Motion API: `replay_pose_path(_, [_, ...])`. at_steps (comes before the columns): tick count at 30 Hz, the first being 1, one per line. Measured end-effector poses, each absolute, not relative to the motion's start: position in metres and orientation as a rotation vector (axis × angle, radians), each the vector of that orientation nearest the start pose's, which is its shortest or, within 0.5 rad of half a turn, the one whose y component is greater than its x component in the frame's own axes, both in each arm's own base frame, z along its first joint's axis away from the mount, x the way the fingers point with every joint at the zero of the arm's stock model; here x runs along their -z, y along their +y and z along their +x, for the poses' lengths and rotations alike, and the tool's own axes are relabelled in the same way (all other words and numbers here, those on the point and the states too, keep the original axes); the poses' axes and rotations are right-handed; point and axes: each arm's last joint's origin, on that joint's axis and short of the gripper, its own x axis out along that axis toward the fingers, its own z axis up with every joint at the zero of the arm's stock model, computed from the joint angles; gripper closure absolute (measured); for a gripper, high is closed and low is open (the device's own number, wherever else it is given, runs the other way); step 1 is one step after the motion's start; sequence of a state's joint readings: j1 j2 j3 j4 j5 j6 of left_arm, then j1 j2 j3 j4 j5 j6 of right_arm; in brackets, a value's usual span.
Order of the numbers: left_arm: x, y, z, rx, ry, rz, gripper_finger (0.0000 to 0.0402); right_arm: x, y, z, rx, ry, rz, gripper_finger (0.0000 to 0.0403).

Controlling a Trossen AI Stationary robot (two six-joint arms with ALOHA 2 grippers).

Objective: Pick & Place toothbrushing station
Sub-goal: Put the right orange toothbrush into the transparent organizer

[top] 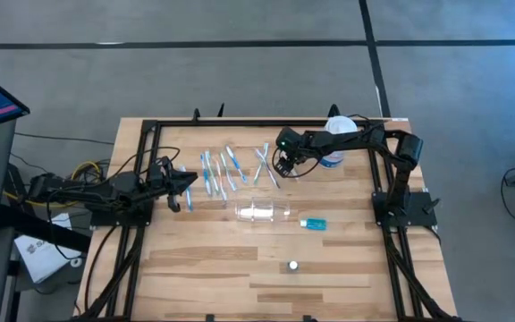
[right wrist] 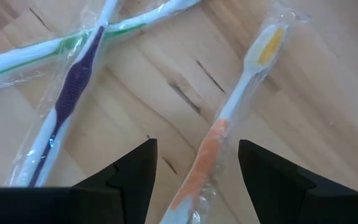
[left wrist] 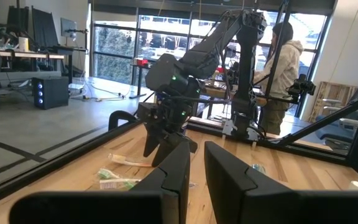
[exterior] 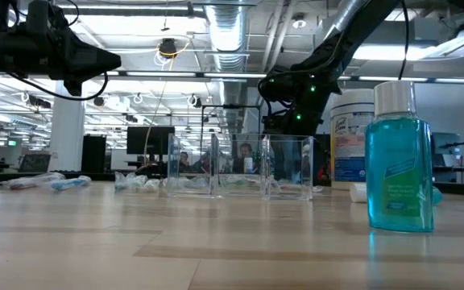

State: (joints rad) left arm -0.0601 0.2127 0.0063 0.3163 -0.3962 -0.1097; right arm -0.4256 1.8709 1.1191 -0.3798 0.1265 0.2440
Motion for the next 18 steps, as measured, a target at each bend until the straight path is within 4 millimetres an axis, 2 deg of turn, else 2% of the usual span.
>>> replay_pose_path(18, [-0.1781, 0.0047, 0.1084, -0.33, -0.126, -0.133, 0.0357, -0.144, -0.1526, 0.323, 0.602, 1.091, 0.402, 0.0186])
